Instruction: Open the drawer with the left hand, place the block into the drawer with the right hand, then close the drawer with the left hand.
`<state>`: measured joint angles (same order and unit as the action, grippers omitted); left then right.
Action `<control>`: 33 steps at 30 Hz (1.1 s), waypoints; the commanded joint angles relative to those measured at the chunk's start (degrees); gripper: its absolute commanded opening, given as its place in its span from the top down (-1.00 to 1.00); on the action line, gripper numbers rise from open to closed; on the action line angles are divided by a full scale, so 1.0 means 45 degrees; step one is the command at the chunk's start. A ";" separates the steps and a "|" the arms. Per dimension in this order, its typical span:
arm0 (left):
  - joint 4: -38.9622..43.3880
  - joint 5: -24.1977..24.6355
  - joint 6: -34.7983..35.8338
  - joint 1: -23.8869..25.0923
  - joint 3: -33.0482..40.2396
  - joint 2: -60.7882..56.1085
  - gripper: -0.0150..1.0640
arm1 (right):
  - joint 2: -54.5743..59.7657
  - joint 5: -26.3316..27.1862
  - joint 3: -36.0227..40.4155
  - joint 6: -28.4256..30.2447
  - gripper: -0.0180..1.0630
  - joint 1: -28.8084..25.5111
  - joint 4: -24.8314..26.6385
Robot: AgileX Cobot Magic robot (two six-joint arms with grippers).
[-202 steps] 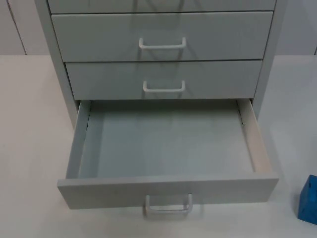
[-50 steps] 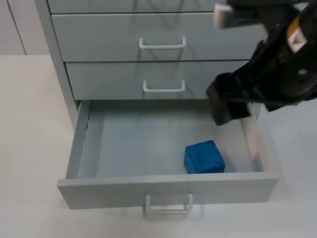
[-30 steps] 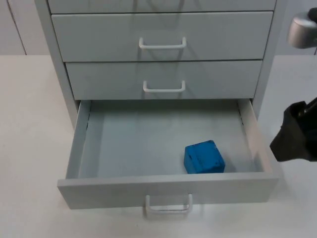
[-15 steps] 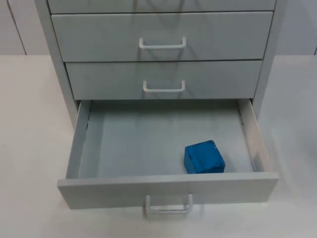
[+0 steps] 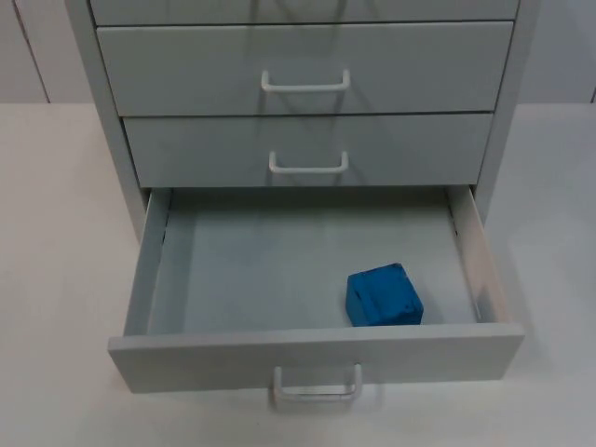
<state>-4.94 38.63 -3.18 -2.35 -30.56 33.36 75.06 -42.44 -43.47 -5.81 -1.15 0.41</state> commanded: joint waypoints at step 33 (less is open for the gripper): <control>-0.0304 -0.0081 -0.0802 0.0031 -0.0003 -0.0018 0.97 | -0.6529 0.0375 0.1444 0.0191 -0.43 -0.0063 -0.0670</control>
<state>-5.15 38.63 -5.83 -2.35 -30.56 33.36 46.03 -41.21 -37.18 -4.72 -1.15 -2.57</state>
